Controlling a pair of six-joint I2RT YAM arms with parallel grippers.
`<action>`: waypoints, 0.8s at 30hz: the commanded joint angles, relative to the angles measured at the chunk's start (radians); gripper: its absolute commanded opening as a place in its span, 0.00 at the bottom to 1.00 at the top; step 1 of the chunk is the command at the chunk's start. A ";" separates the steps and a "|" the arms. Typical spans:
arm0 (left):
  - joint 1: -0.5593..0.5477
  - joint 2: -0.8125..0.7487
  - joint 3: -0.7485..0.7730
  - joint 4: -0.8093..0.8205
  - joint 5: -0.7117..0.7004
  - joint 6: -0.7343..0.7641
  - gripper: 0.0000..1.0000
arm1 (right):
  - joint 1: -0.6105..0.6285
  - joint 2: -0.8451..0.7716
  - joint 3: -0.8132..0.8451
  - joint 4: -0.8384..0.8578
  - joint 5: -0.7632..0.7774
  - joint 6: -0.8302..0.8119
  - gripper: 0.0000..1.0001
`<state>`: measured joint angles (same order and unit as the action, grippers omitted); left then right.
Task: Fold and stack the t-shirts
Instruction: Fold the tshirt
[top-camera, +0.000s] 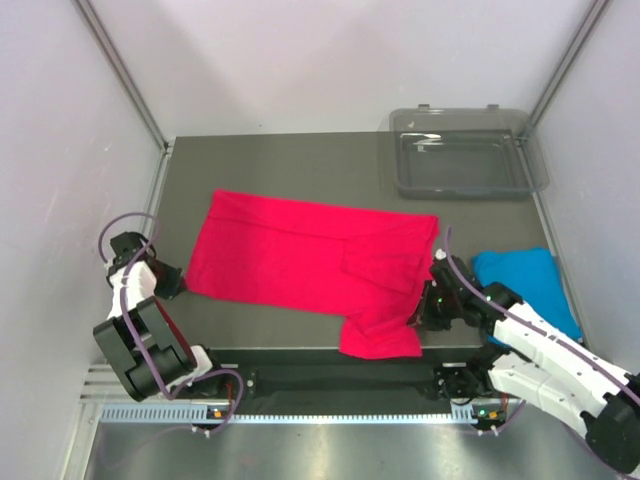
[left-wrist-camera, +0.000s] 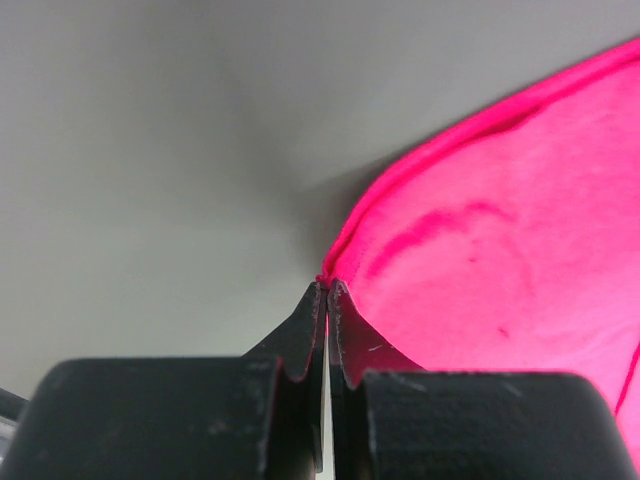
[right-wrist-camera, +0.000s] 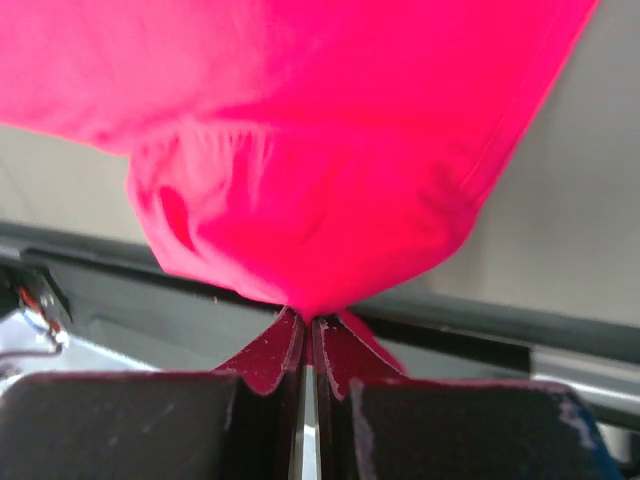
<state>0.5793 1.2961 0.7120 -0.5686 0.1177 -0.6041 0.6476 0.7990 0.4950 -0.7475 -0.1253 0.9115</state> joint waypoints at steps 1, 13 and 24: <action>-0.022 -0.035 0.060 -0.043 -0.001 0.000 0.00 | -0.083 0.046 0.101 -0.065 0.009 -0.141 0.00; -0.085 0.015 0.158 -0.021 -0.019 0.009 0.00 | -0.397 0.219 0.257 -0.108 -0.112 -0.441 0.00; -0.191 0.192 0.320 0.019 -0.053 -0.054 0.00 | -0.517 0.428 0.457 -0.096 -0.132 -0.536 0.00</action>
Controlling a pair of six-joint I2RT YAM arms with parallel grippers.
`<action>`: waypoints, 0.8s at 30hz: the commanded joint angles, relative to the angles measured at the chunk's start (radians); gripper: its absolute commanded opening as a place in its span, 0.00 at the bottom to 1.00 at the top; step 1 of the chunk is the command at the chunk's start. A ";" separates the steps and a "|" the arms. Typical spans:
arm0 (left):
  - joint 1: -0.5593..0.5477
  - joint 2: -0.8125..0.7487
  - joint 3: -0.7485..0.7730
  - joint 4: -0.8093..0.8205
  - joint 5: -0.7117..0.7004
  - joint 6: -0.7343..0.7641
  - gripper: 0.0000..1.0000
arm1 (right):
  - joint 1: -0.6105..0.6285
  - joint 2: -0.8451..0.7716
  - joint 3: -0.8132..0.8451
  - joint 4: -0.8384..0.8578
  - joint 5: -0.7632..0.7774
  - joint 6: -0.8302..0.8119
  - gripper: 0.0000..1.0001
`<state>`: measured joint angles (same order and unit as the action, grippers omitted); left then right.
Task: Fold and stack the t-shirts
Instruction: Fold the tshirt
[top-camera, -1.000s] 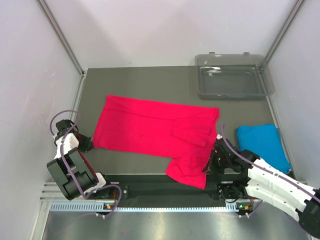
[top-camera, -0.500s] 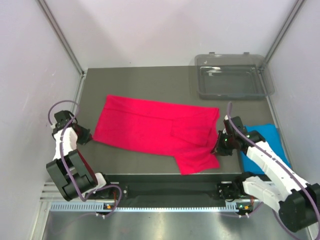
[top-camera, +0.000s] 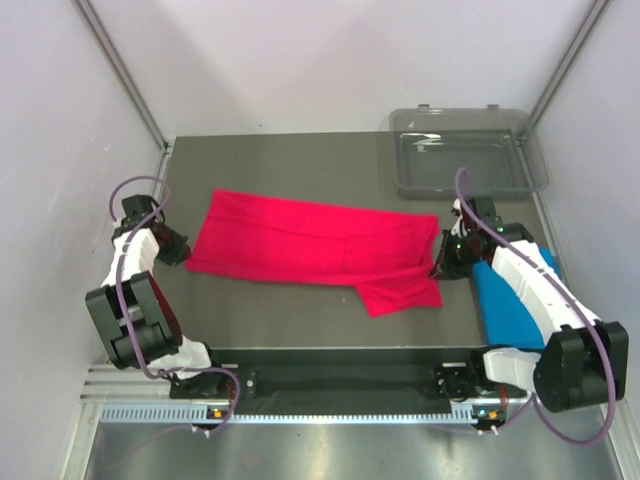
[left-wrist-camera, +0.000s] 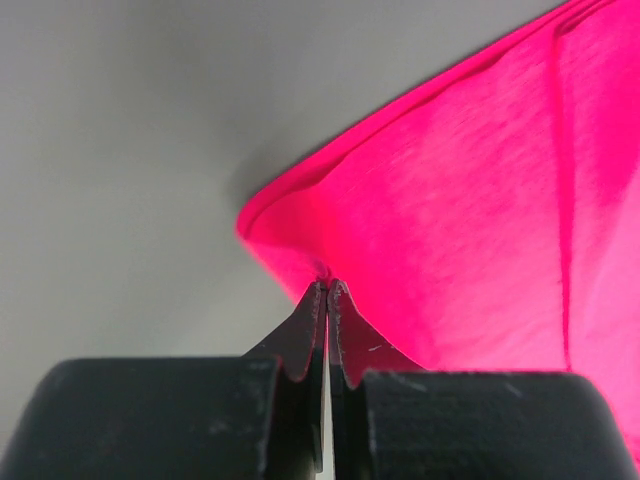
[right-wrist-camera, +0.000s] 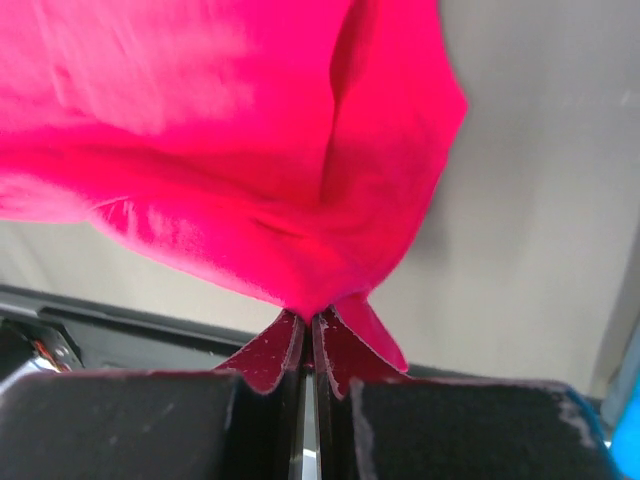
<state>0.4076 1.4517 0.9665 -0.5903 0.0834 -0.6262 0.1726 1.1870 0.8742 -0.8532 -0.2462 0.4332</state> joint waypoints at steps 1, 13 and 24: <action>-0.024 0.073 0.084 0.046 -0.019 -0.036 0.00 | -0.051 0.054 0.089 0.013 -0.018 -0.065 0.00; -0.067 0.332 0.328 0.049 -0.002 -0.070 0.00 | -0.127 0.281 0.250 0.037 -0.136 -0.109 0.00; -0.084 0.460 0.439 0.057 0.003 -0.073 0.00 | -0.143 0.408 0.335 0.051 -0.137 -0.114 0.00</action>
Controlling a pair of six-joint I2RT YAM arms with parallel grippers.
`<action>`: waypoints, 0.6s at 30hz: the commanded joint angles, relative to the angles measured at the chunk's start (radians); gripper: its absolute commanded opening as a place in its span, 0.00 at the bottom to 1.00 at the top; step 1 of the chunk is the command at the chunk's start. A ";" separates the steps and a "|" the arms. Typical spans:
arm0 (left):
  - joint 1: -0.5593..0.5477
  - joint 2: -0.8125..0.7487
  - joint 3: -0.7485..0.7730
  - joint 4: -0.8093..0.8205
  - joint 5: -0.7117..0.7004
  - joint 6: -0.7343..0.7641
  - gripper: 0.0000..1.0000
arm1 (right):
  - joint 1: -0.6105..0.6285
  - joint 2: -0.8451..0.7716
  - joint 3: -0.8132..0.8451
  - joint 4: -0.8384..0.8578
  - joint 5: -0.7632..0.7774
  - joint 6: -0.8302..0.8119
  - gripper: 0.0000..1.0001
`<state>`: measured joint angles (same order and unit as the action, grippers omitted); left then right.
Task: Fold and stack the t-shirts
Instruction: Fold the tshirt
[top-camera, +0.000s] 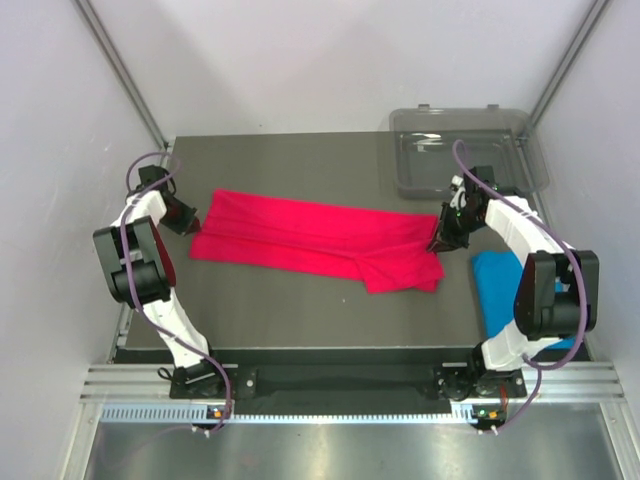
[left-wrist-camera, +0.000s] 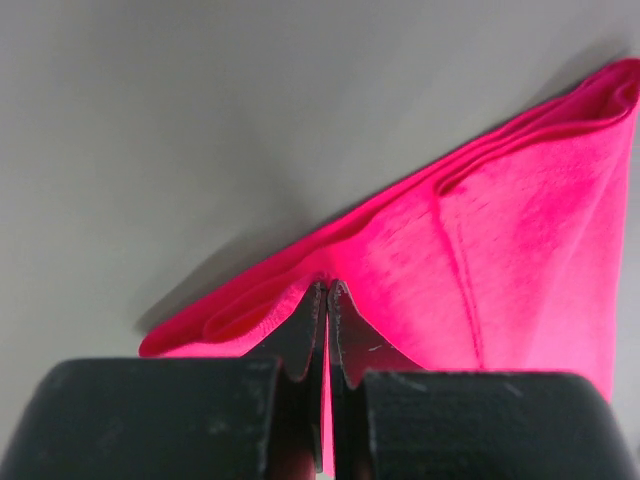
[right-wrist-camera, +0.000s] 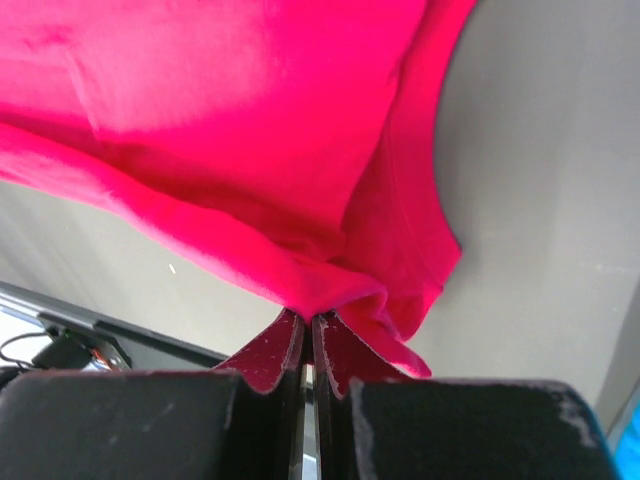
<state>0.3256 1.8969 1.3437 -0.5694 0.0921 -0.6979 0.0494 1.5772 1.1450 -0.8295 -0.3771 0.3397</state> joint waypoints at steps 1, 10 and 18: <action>-0.005 0.031 0.072 0.029 -0.006 0.000 0.00 | -0.022 0.023 0.068 0.027 -0.006 -0.019 0.00; -0.008 0.131 0.178 0.026 0.070 0.047 0.00 | -0.029 0.099 0.102 0.040 -0.029 -0.028 0.00; -0.010 0.195 0.248 -0.001 0.089 0.084 0.00 | -0.031 0.138 0.125 0.050 -0.025 -0.016 0.00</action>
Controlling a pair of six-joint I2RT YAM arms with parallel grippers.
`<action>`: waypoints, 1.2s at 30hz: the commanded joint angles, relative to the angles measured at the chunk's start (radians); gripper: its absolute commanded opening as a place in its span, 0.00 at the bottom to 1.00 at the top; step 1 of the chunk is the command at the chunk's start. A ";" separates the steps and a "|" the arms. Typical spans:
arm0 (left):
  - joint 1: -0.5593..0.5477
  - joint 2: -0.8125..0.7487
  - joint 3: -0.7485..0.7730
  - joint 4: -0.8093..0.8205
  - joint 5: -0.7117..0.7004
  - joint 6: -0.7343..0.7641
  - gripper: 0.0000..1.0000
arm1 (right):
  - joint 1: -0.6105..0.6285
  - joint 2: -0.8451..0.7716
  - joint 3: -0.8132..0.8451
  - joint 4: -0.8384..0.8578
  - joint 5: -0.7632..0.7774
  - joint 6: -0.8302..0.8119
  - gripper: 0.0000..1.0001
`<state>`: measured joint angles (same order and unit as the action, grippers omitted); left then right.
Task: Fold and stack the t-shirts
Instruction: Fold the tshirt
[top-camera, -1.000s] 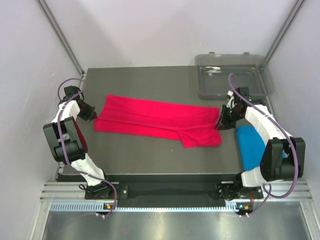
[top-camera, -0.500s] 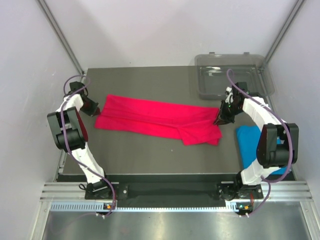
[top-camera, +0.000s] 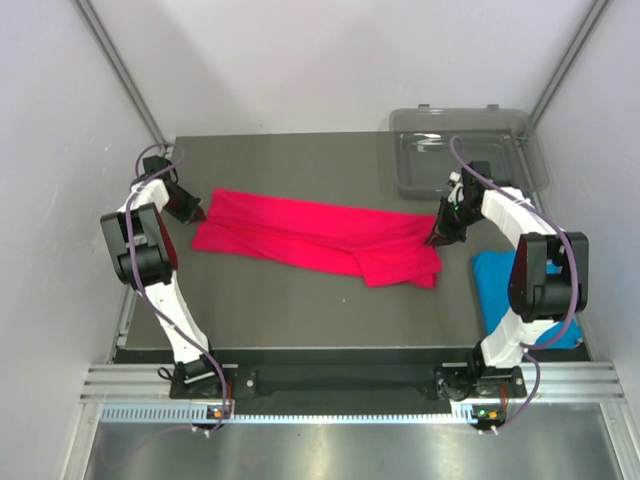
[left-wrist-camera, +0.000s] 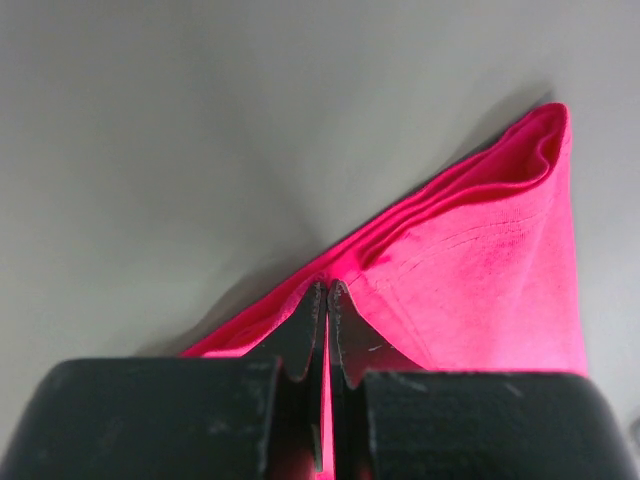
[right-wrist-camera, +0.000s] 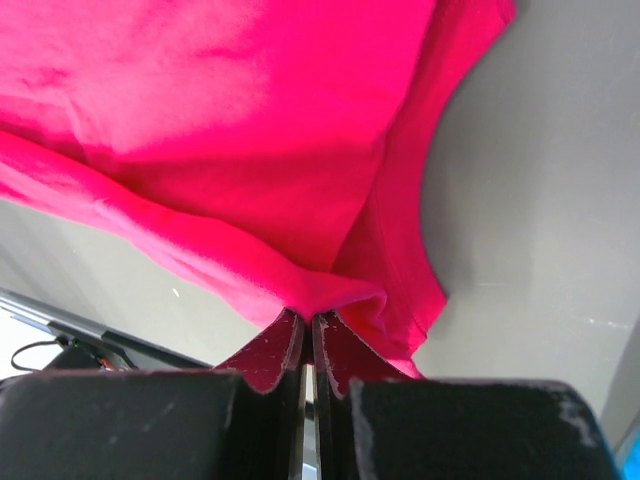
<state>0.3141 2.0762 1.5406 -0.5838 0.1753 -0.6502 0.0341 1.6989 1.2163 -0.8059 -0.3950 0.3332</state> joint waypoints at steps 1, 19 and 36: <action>0.000 0.024 0.064 0.009 0.012 0.041 0.00 | -0.017 0.019 0.055 0.028 -0.007 -0.010 0.00; -0.001 0.038 0.069 -0.002 0.029 0.084 0.00 | -0.025 0.104 0.124 0.016 -0.005 -0.014 0.02; 0.002 -0.460 -0.328 -0.099 -0.229 0.072 0.00 | 0.136 -0.252 -0.279 -0.001 -0.077 -0.011 0.02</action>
<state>0.3134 1.7302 1.2842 -0.6376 0.0574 -0.5739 0.1307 1.5295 1.0061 -0.8074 -0.4492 0.3332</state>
